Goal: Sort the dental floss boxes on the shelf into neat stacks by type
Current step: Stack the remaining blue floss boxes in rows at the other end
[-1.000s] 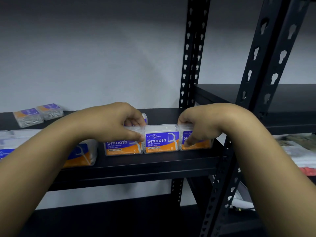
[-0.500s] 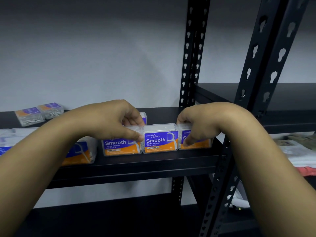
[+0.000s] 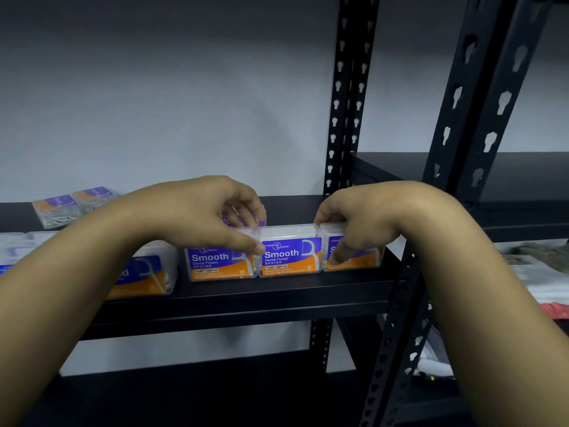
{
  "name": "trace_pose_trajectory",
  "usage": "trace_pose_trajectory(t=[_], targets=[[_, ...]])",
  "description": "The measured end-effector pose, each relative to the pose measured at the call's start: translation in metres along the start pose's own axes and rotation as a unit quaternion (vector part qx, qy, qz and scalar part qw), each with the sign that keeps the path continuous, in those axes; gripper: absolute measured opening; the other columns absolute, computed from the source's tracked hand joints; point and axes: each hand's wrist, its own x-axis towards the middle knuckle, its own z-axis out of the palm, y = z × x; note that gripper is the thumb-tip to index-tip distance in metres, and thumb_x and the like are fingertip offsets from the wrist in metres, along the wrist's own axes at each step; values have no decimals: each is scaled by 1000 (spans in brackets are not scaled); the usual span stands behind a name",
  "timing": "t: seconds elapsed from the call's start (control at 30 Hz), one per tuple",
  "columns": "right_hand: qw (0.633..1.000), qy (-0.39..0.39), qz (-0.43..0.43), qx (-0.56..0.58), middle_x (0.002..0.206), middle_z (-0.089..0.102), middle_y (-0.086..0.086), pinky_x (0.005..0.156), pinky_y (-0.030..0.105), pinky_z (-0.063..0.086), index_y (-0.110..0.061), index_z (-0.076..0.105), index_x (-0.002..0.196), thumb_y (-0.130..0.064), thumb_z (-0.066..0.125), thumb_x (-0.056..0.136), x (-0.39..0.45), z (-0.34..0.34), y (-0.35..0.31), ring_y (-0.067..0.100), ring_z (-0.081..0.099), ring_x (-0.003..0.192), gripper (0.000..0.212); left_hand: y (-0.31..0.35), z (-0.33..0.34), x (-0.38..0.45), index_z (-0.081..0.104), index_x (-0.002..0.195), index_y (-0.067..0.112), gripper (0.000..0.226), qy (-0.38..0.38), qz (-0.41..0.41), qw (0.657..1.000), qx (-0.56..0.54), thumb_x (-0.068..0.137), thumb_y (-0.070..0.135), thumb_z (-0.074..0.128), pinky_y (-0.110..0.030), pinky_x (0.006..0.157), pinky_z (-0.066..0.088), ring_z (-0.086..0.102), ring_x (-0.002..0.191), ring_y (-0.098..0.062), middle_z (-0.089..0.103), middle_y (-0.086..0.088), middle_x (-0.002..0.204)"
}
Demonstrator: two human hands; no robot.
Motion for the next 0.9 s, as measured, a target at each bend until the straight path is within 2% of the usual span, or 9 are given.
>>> trace_pose_trajectory(t=[0.07, 0.13, 0.23, 0.33, 0.47, 0.53, 0.67, 0.8, 0.9], targets=[[999, 16, -9, 32, 128, 65, -14, 97, 34, 54, -37, 56, 137, -43, 85, 79, -3, -8, 3, 15, 63, 112, 65, 3, -11, -2, 70, 106, 31, 49, 26, 7, 999, -27, 64, 53, 83, -40, 88, 61, 73, 95, -7, 76, 16, 100], [997, 35, -17, 63, 127, 65, -14, 103, 40, 53, -37, 55, 139, -47, 85, 78, -5, -18, 4, 15, 63, 117, 68, 5, -25, 0, 72, 103, 30, 42, 49, 7, 999, -23, 68, 50, 81, -43, 88, 61, 74, 92, -9, 77, 15, 96], [991, 85, -39, 99, 117, 67, -18, 101, 39, 53, -36, 57, 138, -51, 82, 80, -3, -30, -3, 12, 65, 110, 66, -3, -43, 17, 73, 102, 30, 29, 71, -3, 997, 34, 77, 42, 82, -42, 90, 58, 73, 93, -13, 76, 12, 97], [985, 121, -63, 101, 116, 68, -17, 97, 36, 54, -37, 59, 134, -54, 78, 82, 6, -33, -18, 11, 65, 105, 58, -16, -47, 38, 70, 111, 31, 39, 27, -31, 995, 89, 76, 43, 83, -37, 91, 57, 71, 97, -10, 72, 16, 109], [989, 90, -88, 75, 119, 69, -14, 94, 36, 55, -35, 65, 128, -54, 77, 83, 23, -27, -38, 12, 65, 106, 50, -32, -37, 58, 69, 119, 25, 48, -59, -52, 992, 100, 76, 40, 85, -32, 92, 58, 71, 98, -5, 74, 13, 111], [989, 74, -101, 76, 120, 69, -12, 92, 35, 56, -35, 66, 127, -52, 78, 84, 32, -25, -44, 12, 66, 106, 48, -40, -34, 63, 70, 114, 25, 41, -69, -53, 991, 106, 78, 36, 84, -38, 94, 58, 73, 95, -9, 78, 11, 104], [990, 61, -105, 73, 119, 70, -8, 91, 34, 56, -31, 64, 128, -47, 78, 85, 54, -31, -52, 14, 67, 104, 48, -44, -36, 59, 71, 111, 24, 33, -75, -63, 991, 96, 81, 31, 83, -30, 85, 58, 75, 94, -13, 79, 7, 96], [994, 49, -84, 58, 120, 71, 0, 91, 43, 60, -27, 59, 133, -42, 80, 85, 84, -47, -59, 18, 72, 96, 54, -40, -46, 55, 65, 120, 25, 44, -112, -93, 985, 88, 81, 35, 82, -37, 93, 58, 71, 100, -15, 76, 6, 109], [996, 46, -67, 41, 121, 67, 1, 89, 45, 61, -21, 57, 136, -41, 78, 88, 102, -60, -68, 22, 72, 100, 56, -45, -66, 48, 63, 125, 26, 49, -90, -119, 986, 77, 82, 41, 80, -42, 97, 57, 67, 109, -17, 71, 4, 118]])
